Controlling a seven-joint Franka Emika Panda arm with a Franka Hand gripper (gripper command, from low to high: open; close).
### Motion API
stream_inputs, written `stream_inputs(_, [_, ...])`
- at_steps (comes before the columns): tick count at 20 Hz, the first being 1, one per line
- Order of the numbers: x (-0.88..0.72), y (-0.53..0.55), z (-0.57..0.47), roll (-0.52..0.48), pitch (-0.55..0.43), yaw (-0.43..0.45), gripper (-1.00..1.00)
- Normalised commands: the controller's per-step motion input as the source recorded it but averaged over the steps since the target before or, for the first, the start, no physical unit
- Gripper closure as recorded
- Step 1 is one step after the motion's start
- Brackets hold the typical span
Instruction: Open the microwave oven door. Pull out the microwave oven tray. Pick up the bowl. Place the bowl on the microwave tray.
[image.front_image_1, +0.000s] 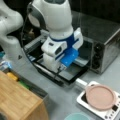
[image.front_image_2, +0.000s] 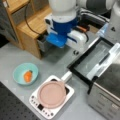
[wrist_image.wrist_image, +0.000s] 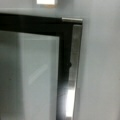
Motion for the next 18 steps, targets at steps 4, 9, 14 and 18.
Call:
stream_inputs(4, [0.63, -0.33, 0.12, -0.132, 0.243, 0.079, -1.0])
stream_inputs(9, [0.53, -0.44, 0.16, -0.082, 0.267, 0.026, -1.0])
stream_inputs(14, [0.53, -0.44, 0.11, -0.057, 0.262, 0.023, -1.0])
stream_inputs(18, [0.56, -0.48, 0.06, -0.046, 0.238, 0.07, -1.0])
